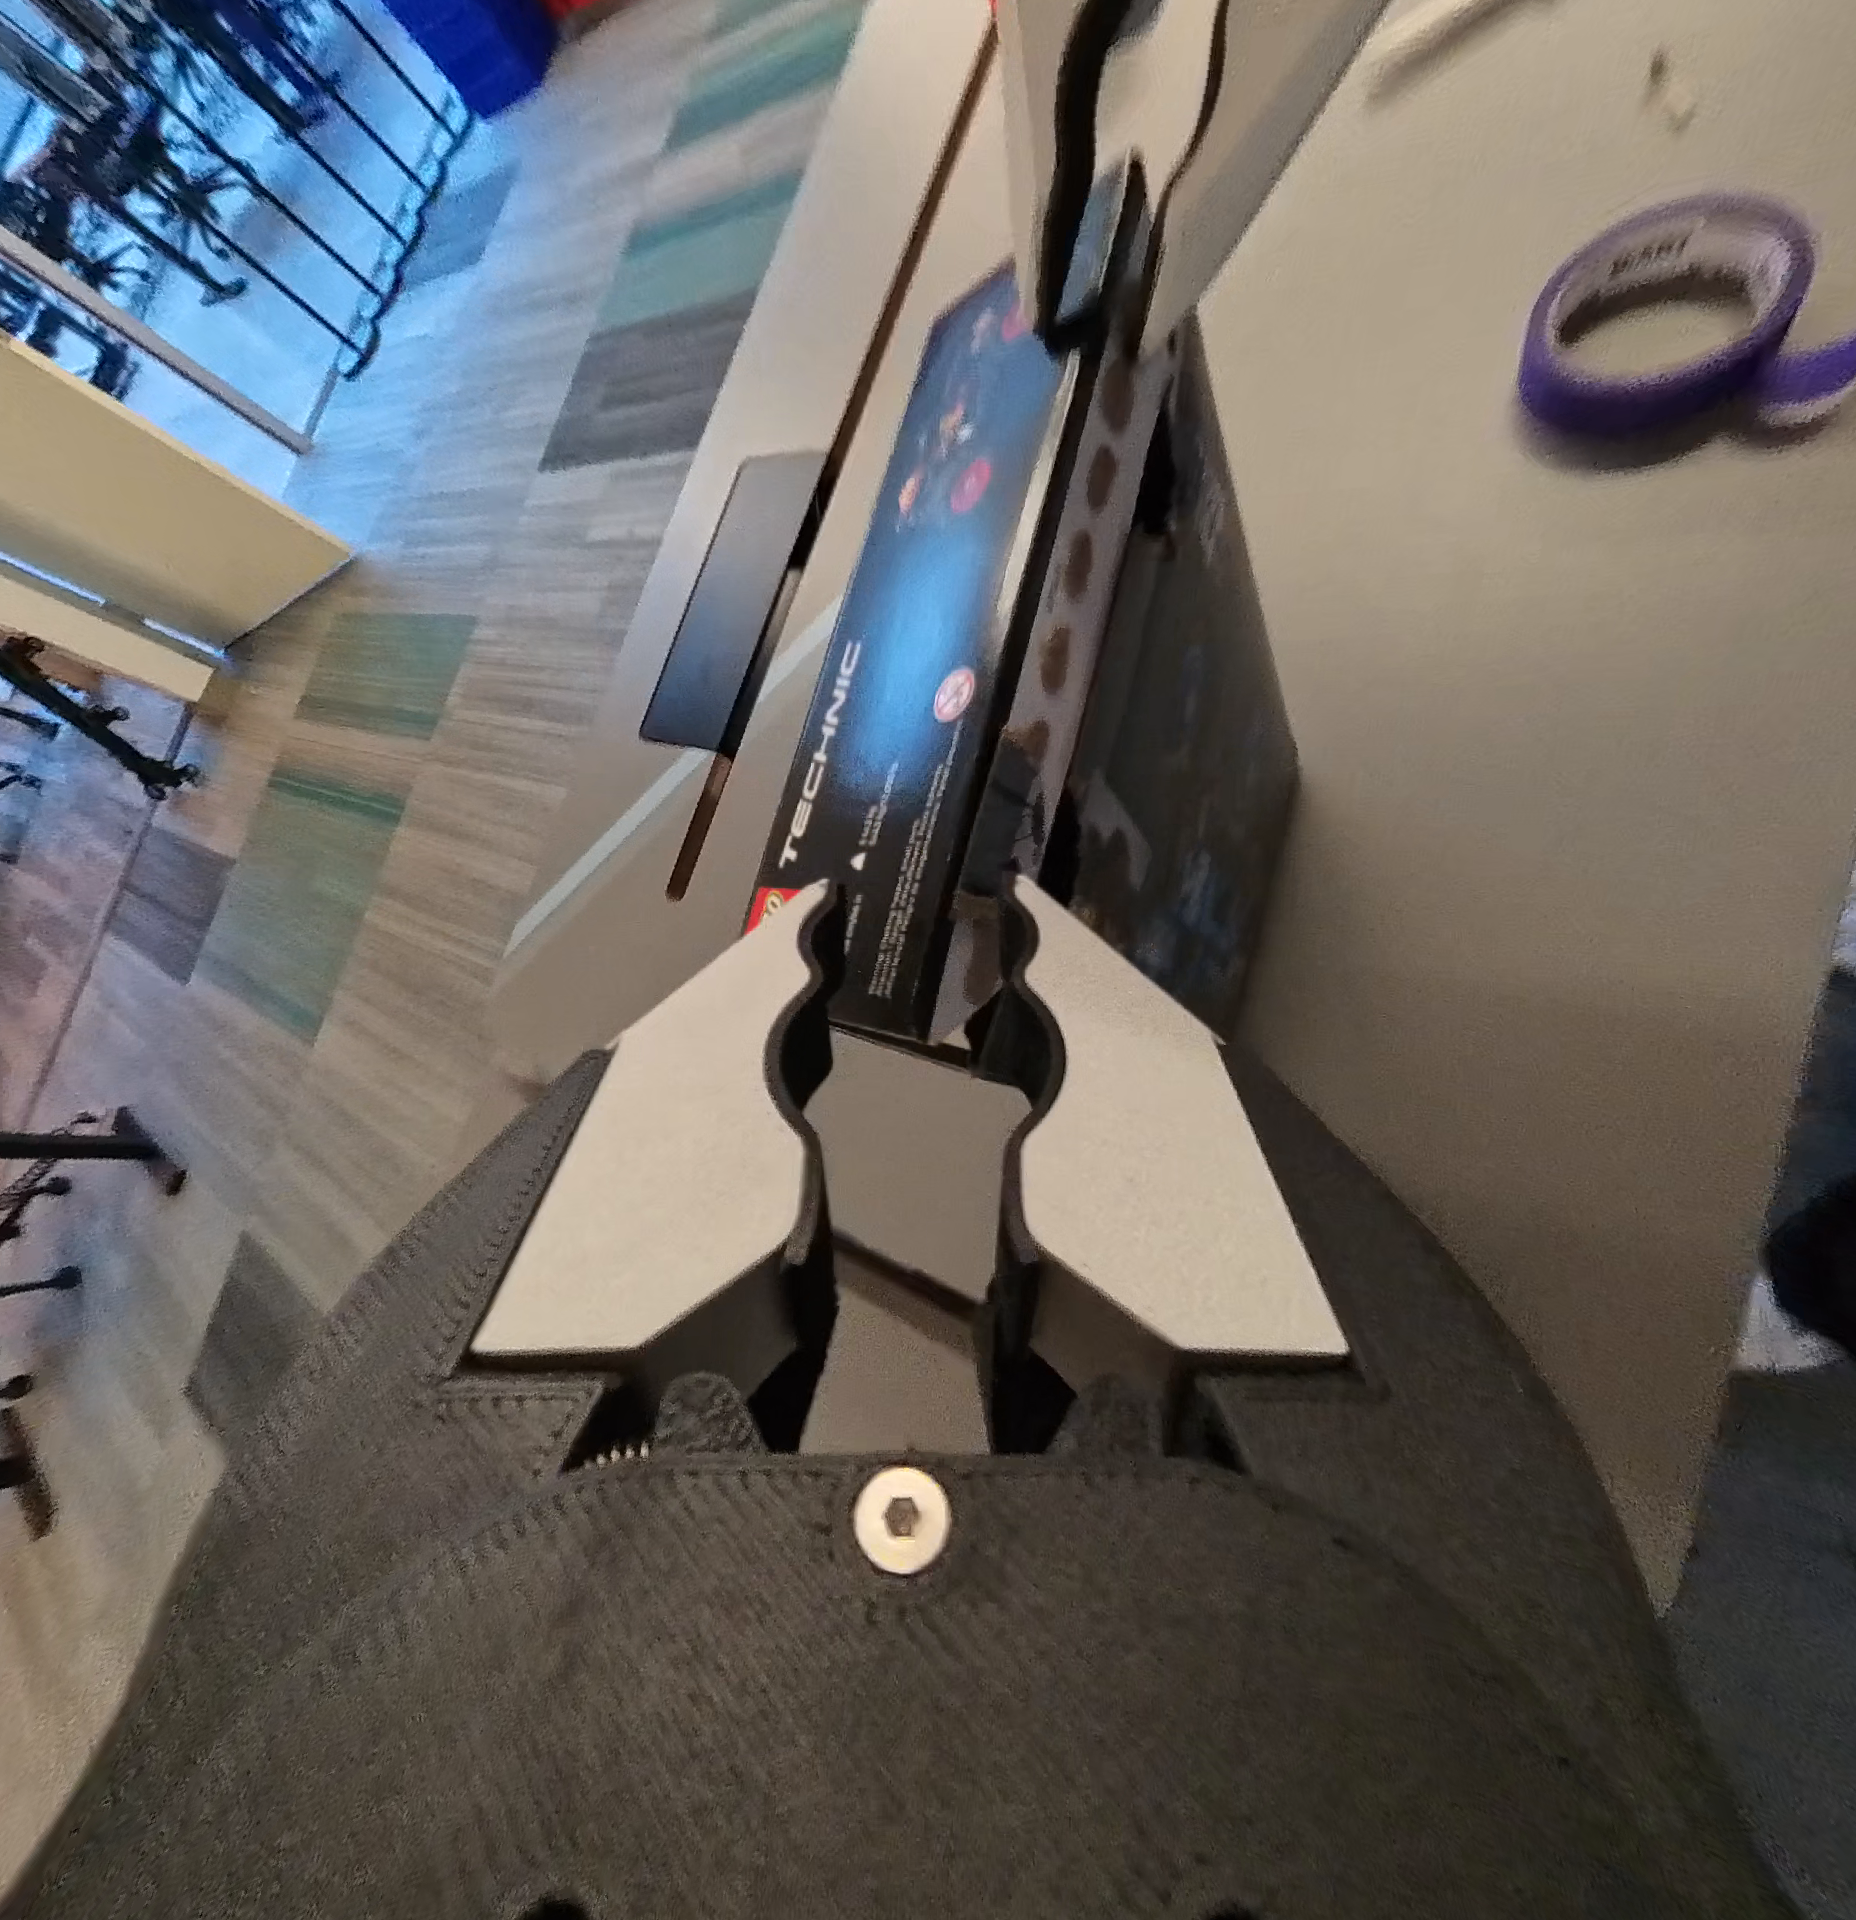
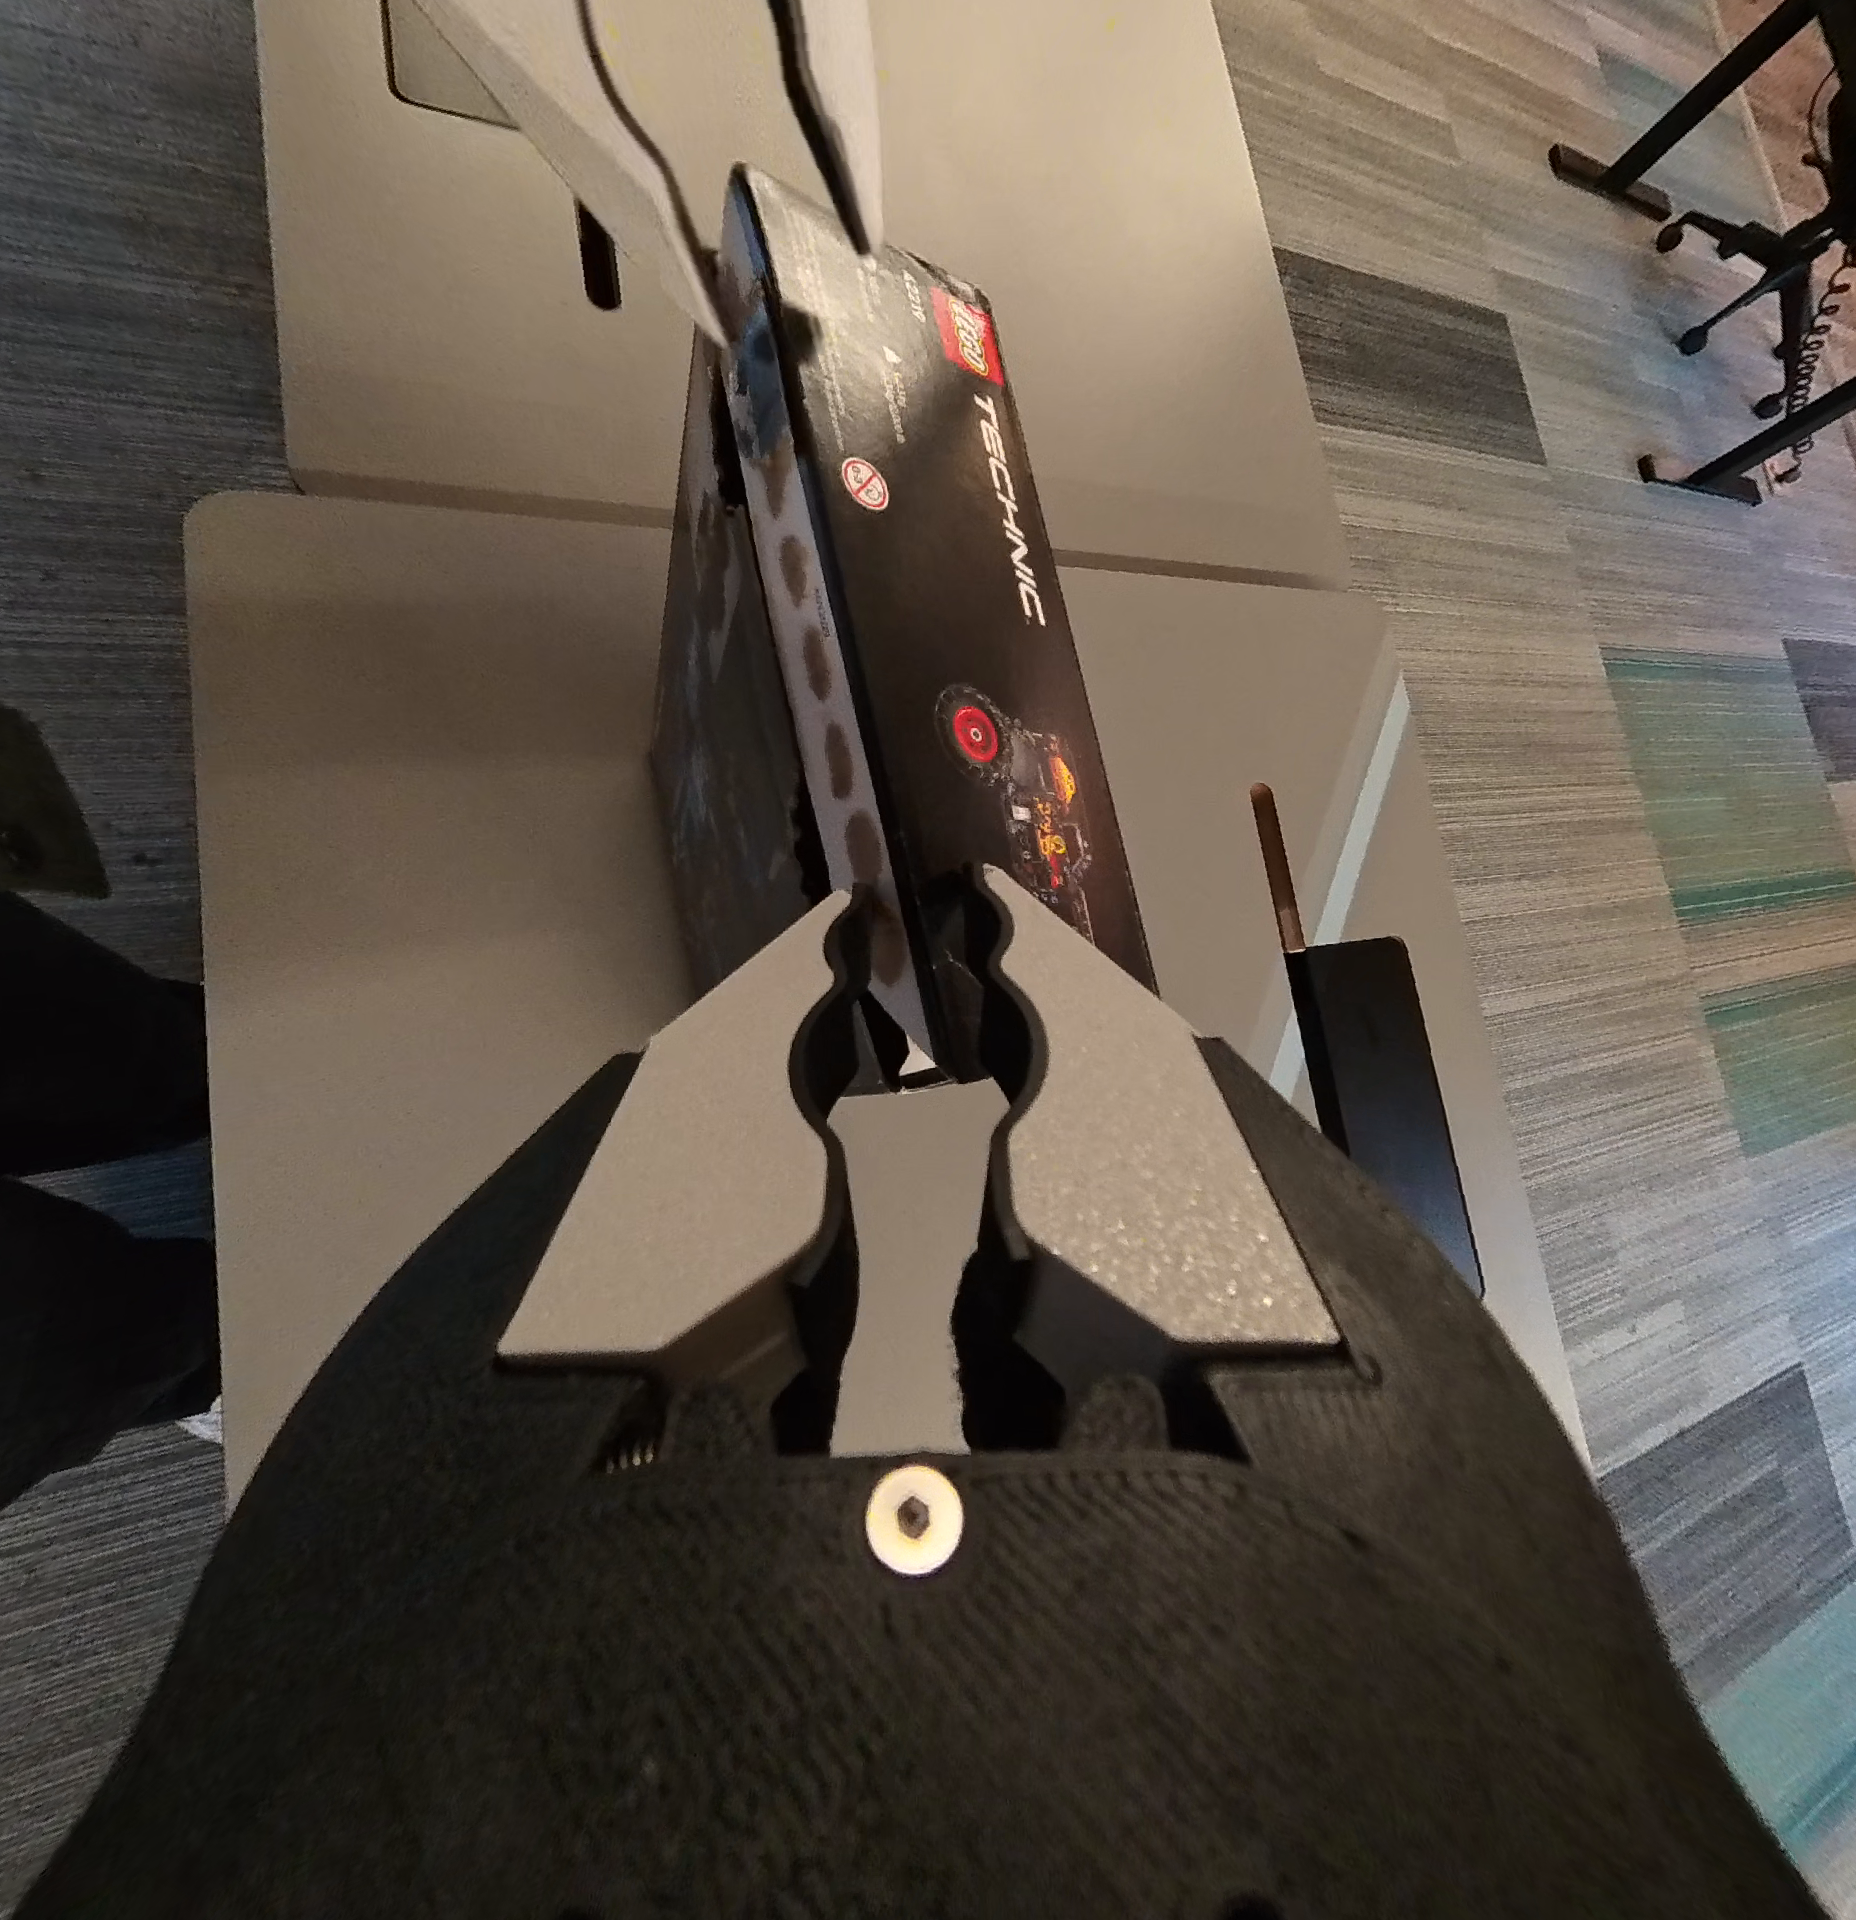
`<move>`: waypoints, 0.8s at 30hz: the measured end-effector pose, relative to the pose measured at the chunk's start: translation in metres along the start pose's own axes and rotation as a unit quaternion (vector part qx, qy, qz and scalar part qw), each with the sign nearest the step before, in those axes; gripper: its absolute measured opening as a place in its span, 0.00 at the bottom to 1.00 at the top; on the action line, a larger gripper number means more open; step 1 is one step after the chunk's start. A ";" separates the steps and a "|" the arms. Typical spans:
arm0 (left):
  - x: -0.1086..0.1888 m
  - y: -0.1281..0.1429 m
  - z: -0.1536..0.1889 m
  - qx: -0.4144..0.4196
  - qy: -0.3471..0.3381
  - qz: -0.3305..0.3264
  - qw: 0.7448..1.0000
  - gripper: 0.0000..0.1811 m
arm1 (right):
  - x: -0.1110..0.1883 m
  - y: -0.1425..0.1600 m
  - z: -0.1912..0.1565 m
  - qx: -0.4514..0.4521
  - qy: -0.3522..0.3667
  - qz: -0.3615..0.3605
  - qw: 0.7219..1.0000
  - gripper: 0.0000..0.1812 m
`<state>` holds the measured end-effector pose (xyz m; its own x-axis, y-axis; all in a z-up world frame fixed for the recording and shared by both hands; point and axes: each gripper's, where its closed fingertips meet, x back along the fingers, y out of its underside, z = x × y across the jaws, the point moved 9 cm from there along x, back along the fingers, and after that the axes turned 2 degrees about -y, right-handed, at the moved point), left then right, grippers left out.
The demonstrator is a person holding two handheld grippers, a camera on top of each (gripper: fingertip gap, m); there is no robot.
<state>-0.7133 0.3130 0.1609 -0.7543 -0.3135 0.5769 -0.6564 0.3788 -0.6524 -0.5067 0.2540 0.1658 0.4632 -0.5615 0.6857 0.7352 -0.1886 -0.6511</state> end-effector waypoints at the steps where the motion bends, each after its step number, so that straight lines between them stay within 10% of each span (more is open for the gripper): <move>1: -0.005 0.000 0.000 -0.017 0.001 -0.012 1.000 0.15 | 0.000 0.000 0.000 -0.003 -0.001 -0.001 1.000 0.09; 15: -0.017 0.005 0.008 -0.145 -0.019 -0.031 0.989 0.04 | -0.002 0.001 0.003 -0.024 -0.041 -0.008 0.999 0.00; 20: -0.017 0.005 0.003 -0.089 0.021 -0.010 0.996 0.03 | -0.044 0.035 -0.032 0.034 -0.132 -0.213 0.967 0.00; 24: -0.018 0.007 0.006 -0.094 0.011 -0.001 0.996 0.03 | -0.033 0.010 -0.034 -0.037 -0.172 -0.118 0.977 0.00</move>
<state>-0.7041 0.3160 0.1427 -0.7516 -0.2958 0.5895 -0.6417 0.5348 -0.5497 -0.5319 0.2431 0.1255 0.4333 -0.1930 0.8803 0.8103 -0.3442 -0.4743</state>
